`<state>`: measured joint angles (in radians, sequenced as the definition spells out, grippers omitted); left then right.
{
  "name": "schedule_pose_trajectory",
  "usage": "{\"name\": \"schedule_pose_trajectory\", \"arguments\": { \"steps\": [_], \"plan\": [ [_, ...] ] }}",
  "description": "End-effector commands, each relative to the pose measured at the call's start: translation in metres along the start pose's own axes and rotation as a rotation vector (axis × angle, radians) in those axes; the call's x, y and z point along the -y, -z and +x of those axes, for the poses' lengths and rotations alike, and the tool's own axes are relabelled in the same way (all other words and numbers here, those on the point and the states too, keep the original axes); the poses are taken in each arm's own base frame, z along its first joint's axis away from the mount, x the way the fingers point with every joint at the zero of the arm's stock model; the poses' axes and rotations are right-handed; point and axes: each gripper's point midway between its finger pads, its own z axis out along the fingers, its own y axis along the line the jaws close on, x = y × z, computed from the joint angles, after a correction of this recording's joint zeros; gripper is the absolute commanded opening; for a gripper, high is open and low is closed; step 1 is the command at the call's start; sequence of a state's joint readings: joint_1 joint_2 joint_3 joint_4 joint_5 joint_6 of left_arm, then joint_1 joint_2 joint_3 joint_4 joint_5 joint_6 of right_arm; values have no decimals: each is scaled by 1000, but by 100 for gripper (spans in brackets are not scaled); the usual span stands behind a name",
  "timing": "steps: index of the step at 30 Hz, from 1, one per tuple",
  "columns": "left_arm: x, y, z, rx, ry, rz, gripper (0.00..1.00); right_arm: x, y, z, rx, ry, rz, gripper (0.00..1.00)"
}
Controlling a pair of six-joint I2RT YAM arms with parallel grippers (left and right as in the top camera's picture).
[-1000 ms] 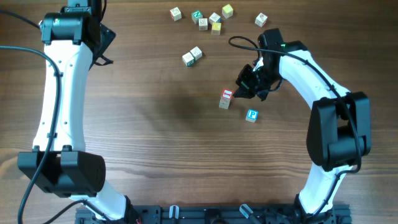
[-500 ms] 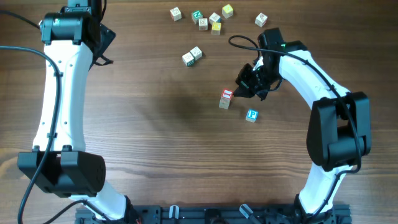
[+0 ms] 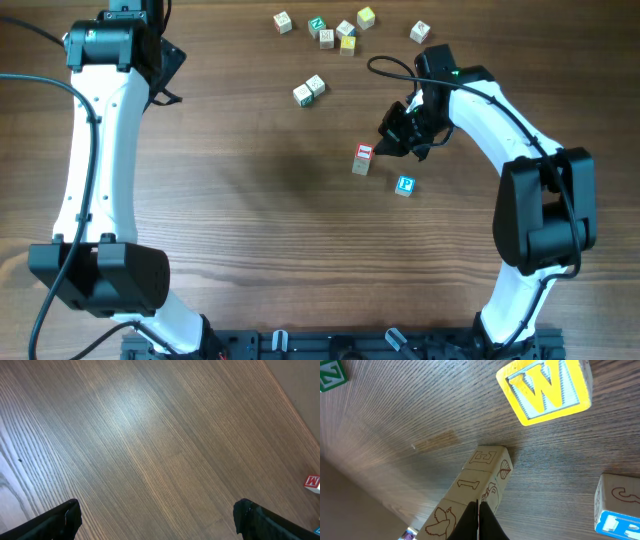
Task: Form a tower
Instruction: 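Move the right gripper over the blue P block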
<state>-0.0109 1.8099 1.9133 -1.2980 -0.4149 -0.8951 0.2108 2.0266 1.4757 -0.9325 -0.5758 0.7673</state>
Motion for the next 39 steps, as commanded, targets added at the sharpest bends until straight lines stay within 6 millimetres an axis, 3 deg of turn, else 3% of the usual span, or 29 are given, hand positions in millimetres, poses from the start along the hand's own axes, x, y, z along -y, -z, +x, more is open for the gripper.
{"name": "schedule_pose_trajectory", "arguments": {
  "steps": [1,8,10,14,15,19,21,24,26,29,39],
  "plan": [
    [-2,-3,-3,14,-14,-18,100,9,-5,-2,-6,-42,22,4],
    [-2,-3,-3,14,-14,-18,100,32,8,-20,46,-100,72,4],
    [-2,-3,-3,14,-14,-18,100,30,21,-24,73,-72,62,4],
    [-2,-3,-3,14,-14,-18,100,3,58,-26,167,37,10,4],
    [-2,-3,-3,14,-14,-18,100,-12,77,-23,219,79,-24,4],
    [-1,-3,-3,14,-14,-18,100,-49,119,-6,351,294,-95,4],
    [-1,-3,-3,14,-14,-18,100,-35,145,-4,476,298,14,4],
    [-2,-3,-3,14,-14,-18,100,-25,164,1,544,288,66,5],
    [1,-3,-5,21,-8,-9,100,-4,166,0,559,213,152,5],
    [9,-3,-14,61,14,23,100,26,151,3,518,122,259,4],
    [9,-3,-14,60,13,21,100,33,58,9,283,30,319,4]
  ]
}}
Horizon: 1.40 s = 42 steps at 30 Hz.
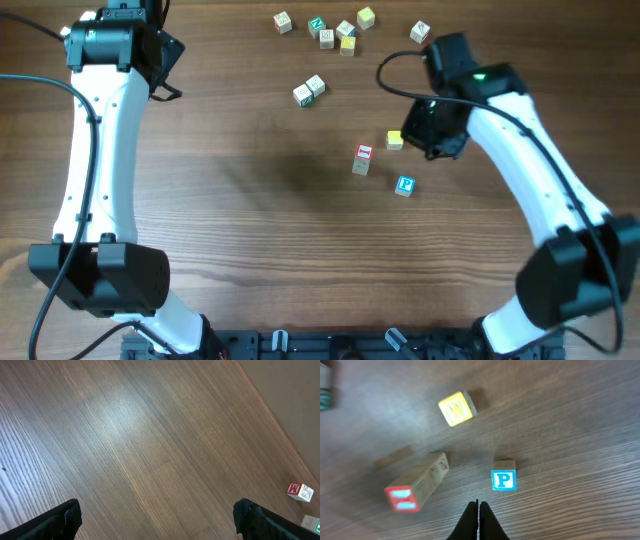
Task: Form a tower
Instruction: 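Move the right gripper over the blue P block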
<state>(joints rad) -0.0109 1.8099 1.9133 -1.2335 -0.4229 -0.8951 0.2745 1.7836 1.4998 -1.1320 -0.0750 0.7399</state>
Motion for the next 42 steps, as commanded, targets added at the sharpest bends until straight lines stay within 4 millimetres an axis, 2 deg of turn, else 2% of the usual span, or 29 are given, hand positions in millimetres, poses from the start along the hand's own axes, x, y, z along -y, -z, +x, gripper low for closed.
{"name": "schedule_pose_trajectory", "arguments": {
  "steps": [1,5,7,12,17,24,32,38,42],
  "plan": [
    [-2,-3,-4,20,-14,-22,100,-9,-31,14,-131,-74,-21,4],
    [-2,-3,-4,20,-14,-22,100,-15,-35,19,-136,-91,-17,5],
    [-2,-3,-4,20,-14,-22,100,-11,-39,23,-147,-144,1,4],
    [-2,-3,-4,20,-14,-22,100,-1,-66,31,-153,-174,6,4],
    [-2,-3,-4,20,-14,-22,100,-11,-82,25,-119,-102,-72,4],
    [-2,-3,-4,20,-14,-22,100,-29,-84,36,-190,-132,-178,4],
    [-2,-3,-4,20,-14,-22,100,-27,-83,48,-266,-347,-151,4],
    [-2,-3,-4,19,-14,-22,100,-27,-85,48,-271,-373,-147,4],
    [-2,-3,-4,20,-14,-22,100,-23,-95,50,-288,-380,-123,4]
  ]
}}
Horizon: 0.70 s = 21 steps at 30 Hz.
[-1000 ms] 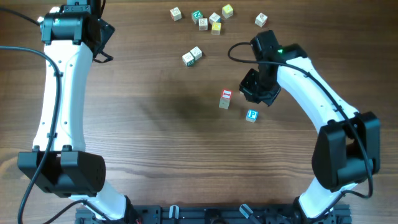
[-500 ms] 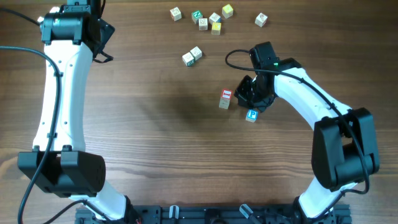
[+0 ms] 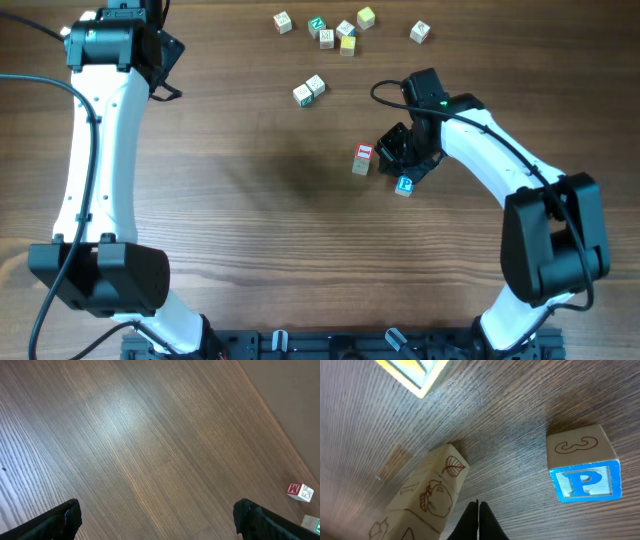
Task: Form a tower
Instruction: 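Move the right gripper over the blue P block, then close the right gripper on the blue P block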
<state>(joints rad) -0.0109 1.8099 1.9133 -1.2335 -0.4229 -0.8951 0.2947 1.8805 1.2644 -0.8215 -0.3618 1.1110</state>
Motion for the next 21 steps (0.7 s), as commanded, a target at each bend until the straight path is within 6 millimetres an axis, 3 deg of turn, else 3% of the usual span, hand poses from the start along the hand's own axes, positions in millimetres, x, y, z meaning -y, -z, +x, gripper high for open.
{"name": "schedule_pose_trajectory", "arguments": {
  "steps": [1,21],
  "plan": [
    [-2,-3,-4,20,-14,-22,100,10,-17,0,-38,-39,39,4],
    [-2,-3,-4,20,-14,-22,100,-6,-21,2,-82,-28,-35,4]
  ]
}}
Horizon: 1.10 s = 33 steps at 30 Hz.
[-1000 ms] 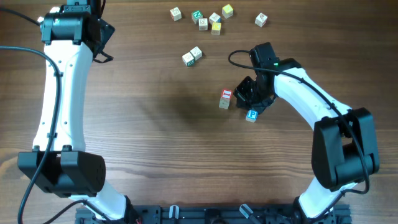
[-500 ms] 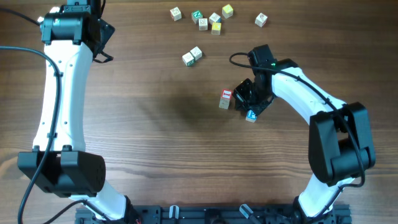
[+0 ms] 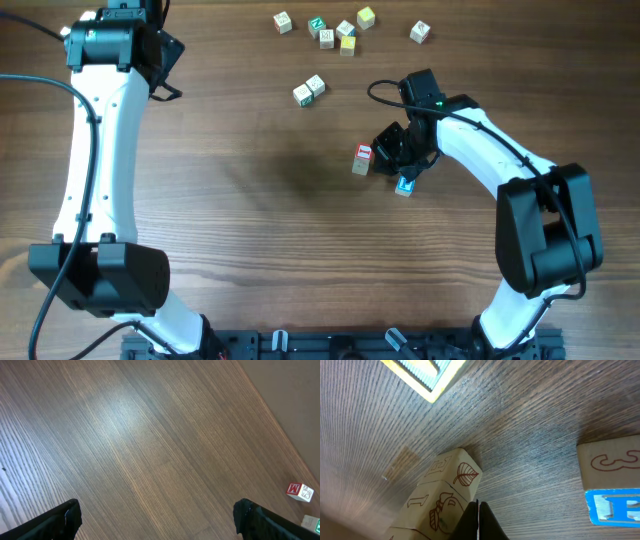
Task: Form a tower
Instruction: 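Close the right gripper on the blue P block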
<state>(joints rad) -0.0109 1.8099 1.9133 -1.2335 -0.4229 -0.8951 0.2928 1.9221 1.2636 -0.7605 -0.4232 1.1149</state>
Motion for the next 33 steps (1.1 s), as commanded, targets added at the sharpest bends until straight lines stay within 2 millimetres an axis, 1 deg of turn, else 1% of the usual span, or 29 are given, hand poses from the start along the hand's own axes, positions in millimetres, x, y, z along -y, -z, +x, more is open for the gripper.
{"name": "schedule_pose_trajectory", "arguments": {
  "steps": [1,33],
  "plan": [
    [-2,-3,-4,20,-14,-22,100,4,-8,2,-36,-28,3,4],
    [-2,-3,-4,20,-14,-22,100,2,-8,4,-51,-27,-7,4]
  ]
}}
